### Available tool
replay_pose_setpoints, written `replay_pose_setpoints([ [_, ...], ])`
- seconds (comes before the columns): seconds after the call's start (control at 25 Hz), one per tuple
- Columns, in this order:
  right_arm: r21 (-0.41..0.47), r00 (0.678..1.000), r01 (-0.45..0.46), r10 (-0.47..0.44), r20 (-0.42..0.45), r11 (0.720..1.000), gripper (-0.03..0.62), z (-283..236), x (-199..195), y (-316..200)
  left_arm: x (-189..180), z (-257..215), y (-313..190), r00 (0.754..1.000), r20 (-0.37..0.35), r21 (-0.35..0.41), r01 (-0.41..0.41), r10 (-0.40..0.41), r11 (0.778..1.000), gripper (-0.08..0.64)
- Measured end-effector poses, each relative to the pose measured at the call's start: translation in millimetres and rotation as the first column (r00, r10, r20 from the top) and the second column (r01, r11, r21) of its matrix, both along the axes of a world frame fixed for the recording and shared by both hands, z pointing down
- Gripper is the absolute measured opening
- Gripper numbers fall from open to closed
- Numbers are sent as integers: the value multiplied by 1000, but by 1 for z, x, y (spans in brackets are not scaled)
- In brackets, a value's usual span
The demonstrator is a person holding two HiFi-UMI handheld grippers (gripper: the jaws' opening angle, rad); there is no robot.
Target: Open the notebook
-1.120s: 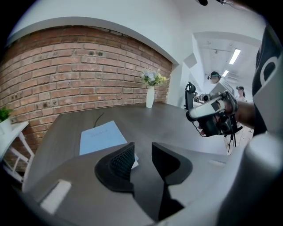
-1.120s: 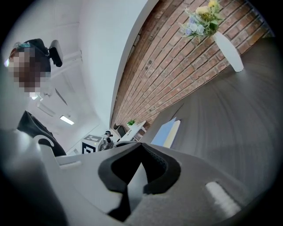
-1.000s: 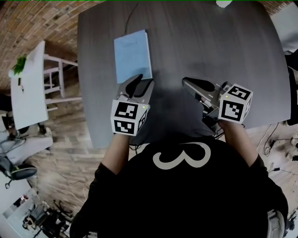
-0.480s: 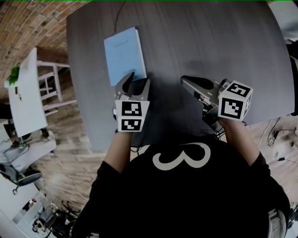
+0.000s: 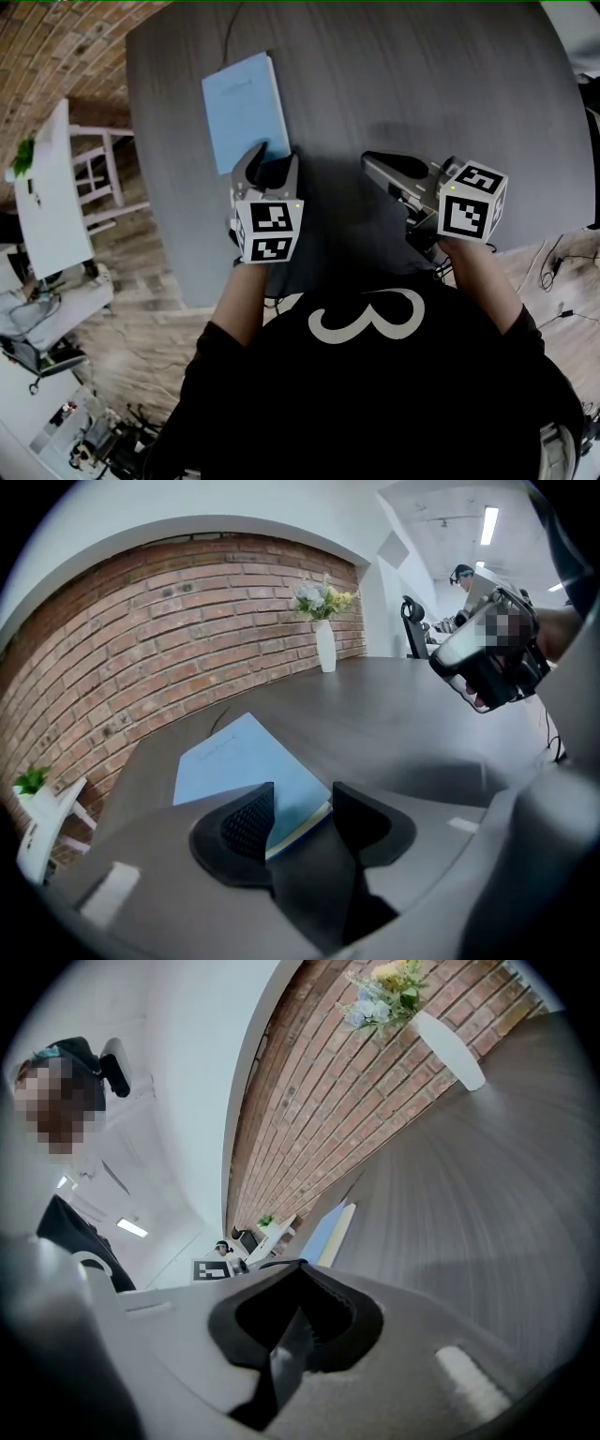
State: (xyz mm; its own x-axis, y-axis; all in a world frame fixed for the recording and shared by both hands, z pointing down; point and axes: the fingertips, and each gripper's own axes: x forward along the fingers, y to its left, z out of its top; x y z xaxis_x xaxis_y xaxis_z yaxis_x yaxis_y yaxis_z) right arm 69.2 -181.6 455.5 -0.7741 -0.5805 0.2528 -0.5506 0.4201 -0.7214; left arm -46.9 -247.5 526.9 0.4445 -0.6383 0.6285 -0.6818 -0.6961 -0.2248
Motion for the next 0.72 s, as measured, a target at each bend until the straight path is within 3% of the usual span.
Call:
replay_pose_setpoints([
  [0.72, 13, 1000, -15, 15, 4, 1000, 2, -6, -4, 2, -4, -7, -2, 1000, -12, -3, 22, -22, 1000, 192],
])
